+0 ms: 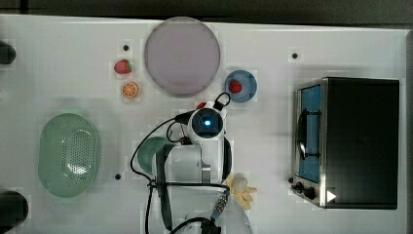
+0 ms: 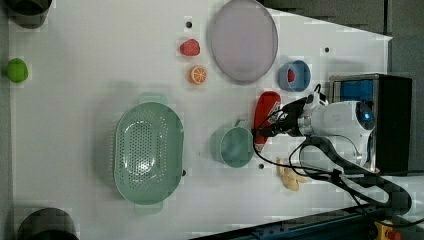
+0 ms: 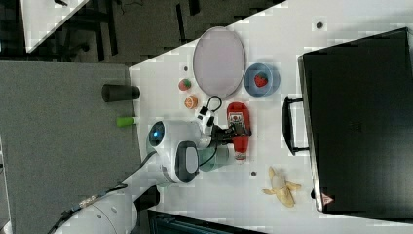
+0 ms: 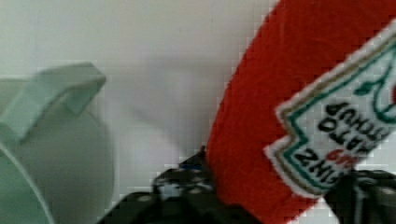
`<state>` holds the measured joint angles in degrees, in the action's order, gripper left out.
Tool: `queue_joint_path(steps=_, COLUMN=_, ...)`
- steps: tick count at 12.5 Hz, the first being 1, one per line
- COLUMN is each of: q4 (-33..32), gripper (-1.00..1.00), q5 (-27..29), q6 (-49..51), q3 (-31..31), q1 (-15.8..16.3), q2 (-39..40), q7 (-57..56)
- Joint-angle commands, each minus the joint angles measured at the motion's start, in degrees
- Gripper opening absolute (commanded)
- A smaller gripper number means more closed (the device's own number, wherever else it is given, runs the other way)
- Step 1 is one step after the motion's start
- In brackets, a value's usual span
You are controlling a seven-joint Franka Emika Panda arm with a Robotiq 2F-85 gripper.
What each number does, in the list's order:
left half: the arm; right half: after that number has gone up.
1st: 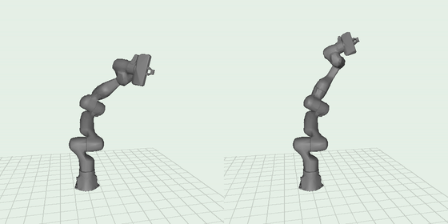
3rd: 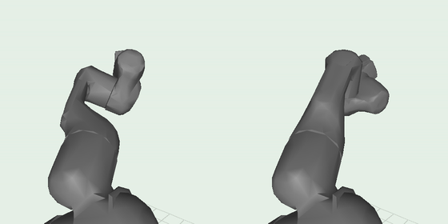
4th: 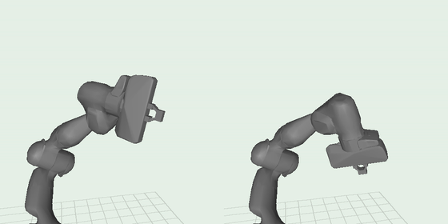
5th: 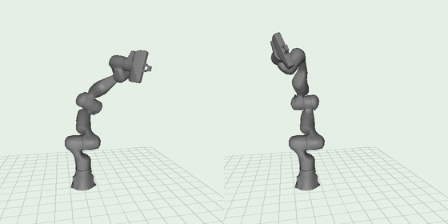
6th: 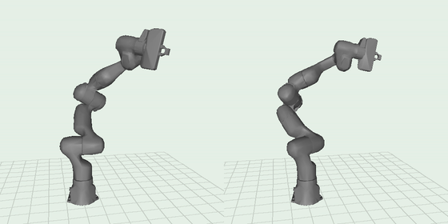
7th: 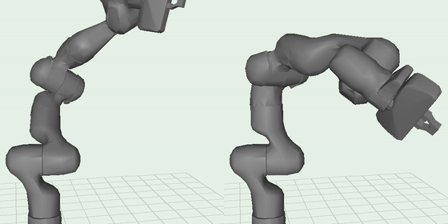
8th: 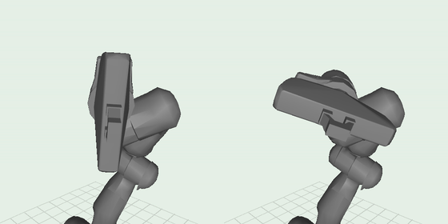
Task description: Pick Ketchup from the table and place it in strainer.
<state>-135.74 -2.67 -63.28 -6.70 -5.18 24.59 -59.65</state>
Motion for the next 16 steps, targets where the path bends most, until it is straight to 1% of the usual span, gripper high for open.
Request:
queue_joint_path(steps=1, q4=1.1, gripper=0.22, q5=-0.2, q6=-0.7, q3=0.3, q1=0.3, q2=-2.5, q7=1.6)
queue_joint_path(steps=3, q4=1.3, gripper=0.22, q5=-0.1, q6=0.6, q3=0.6, q1=0.2, q2=-6.1, q7=1.6)
queue_joint_path(steps=4, q4=1.6, gripper=0.22, q5=-0.1, q6=3.1, q3=0.6, q1=0.2, q2=-8.9, q7=1.6)
queue_joint_path(steps=9, q4=6.2, gripper=0.22, q5=0.0, q6=27.0, q3=-1.7, q1=0.5, q2=-24.4, q7=2.1)
queue_joint_path(steps=11, q4=8.3, gripper=0.22, q5=0.3, q6=34.3, q3=-4.1, q1=0.9, q2=-28.5, q7=6.4)
queue_joint_path(steps=13, q4=10.0, gripper=0.22, q5=2.0, q6=39.0, q3=-7.5, q1=1.3, q2=-30.6, q7=13.2)
queue_joint_path(steps=16, q4=11.8, gripper=0.22, q5=6.5, q6=39.3, q3=-14.3, q1=2.3, q2=-30.6, q7=23.0)
